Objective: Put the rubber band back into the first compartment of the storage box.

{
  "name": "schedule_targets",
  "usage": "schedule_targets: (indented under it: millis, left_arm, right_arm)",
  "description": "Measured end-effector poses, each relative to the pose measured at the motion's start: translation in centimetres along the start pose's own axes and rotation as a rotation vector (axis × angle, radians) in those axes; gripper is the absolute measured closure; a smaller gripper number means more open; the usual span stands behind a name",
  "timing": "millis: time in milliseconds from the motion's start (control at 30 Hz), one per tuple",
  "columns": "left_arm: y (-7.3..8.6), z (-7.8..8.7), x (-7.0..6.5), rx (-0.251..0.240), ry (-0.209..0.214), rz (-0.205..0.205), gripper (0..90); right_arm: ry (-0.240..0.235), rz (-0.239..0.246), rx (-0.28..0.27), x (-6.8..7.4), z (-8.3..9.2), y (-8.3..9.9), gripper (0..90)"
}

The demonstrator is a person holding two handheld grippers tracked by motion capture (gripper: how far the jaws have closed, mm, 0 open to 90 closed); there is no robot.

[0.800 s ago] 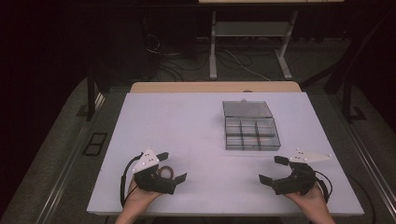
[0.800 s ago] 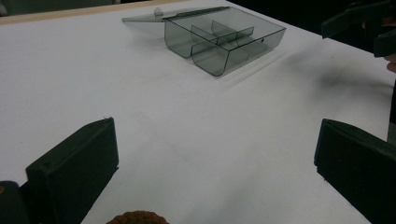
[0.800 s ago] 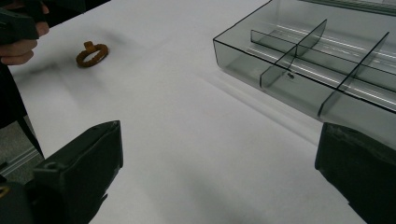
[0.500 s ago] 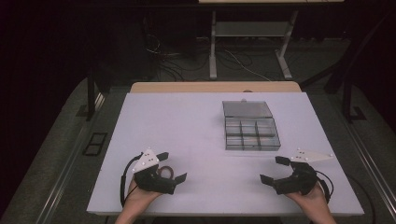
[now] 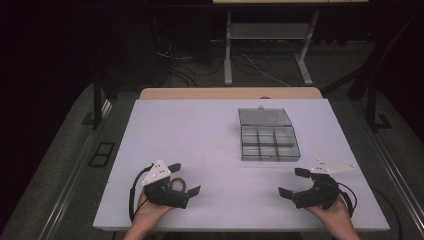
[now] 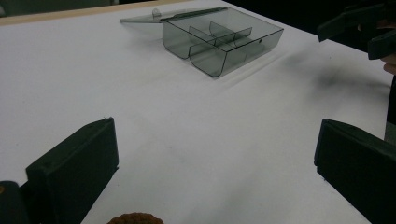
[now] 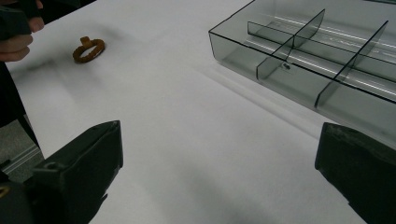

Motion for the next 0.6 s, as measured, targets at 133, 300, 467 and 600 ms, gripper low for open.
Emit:
schedule_targets:
  millis: [133, 300, 467, 600]
  left_arm:
    - [-0.08, 0.00, -0.05, 0.005, 0.003, -0.004, 0.0]
    - [-0.34, 0.09, -0.13, 0.014, 0.000, -0.014, 0.0]
    - [-0.61, 0.26, -0.02, 0.020, -0.004, -0.008, 0.0]
    - [-0.93, 0.29, 0.05, 0.038, 0.007, -0.018, 0.0]
  right_arm:
    - [-0.003, -0.008, 0.005, -0.16, 0.06, -0.01, 1.1]
    - [-0.001, -0.011, 0.005, -0.42, 0.20, -0.01, 1.1]
    - [-0.002, -0.012, 0.007, -0.48, 0.29, 0.03, 1.1]
    - [-0.005, -0.011, 0.008, -0.45, 0.29, 0.03, 1.1]
Point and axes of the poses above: each handheld gripper's, and its own axes: z roughly backward along the jaws, y roughly out of its underside, x roughly to its left, the point moved 3 cm from there along -z, roughly forward along the jaws, and after that the axes turned 8 degrees about -z, right-handed, at the moved point
